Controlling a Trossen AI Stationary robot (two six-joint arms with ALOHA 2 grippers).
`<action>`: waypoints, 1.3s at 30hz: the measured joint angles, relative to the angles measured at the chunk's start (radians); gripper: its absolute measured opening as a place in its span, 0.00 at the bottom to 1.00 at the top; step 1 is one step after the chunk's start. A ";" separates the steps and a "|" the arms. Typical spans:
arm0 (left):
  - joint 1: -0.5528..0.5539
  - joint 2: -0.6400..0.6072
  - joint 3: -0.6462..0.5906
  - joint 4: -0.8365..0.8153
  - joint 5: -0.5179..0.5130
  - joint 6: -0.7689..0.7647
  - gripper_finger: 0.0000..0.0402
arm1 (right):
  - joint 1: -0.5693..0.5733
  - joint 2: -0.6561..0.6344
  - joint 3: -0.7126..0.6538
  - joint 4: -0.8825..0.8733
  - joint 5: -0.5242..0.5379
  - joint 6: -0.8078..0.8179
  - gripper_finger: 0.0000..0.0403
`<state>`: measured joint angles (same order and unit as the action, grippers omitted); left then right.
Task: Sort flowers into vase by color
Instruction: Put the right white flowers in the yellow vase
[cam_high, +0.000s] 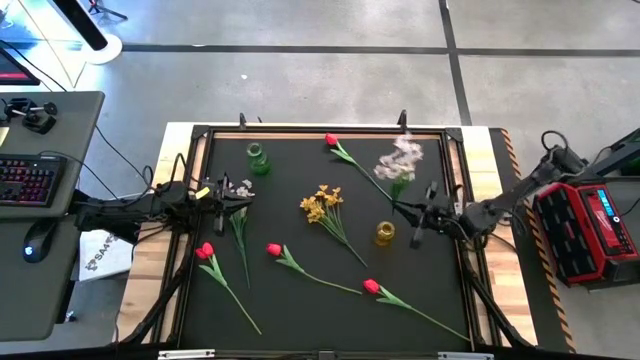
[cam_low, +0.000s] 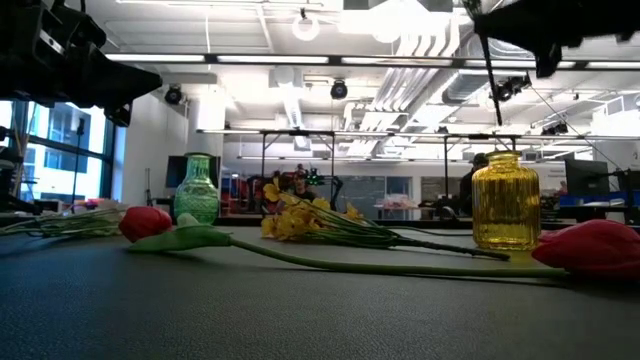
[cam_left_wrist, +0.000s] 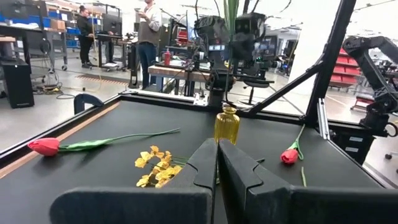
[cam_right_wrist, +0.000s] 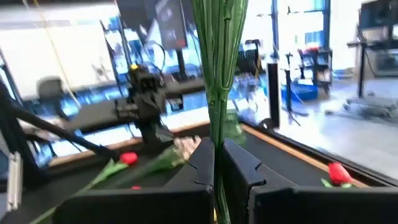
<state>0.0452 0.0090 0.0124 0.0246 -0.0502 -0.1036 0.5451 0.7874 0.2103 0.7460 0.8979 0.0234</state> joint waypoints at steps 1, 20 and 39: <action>0.000 0.000 0.000 0.000 0.000 0.000 0.01 | 0.004 0.004 -0.039 0.067 -0.015 -0.004 0.00; 0.000 0.000 0.000 0.003 -0.042 0.000 0.01 | 0.018 0.006 -0.189 0.301 -0.189 0.000 0.00; 0.000 0.000 0.000 0.053 -0.044 0.000 0.01 | -0.083 0.188 -0.187 0.373 -0.195 0.070 0.00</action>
<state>0.0452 0.0090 0.0124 0.0775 -0.0940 -0.1032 0.4620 0.9753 0.0231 1.1194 0.7025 0.0937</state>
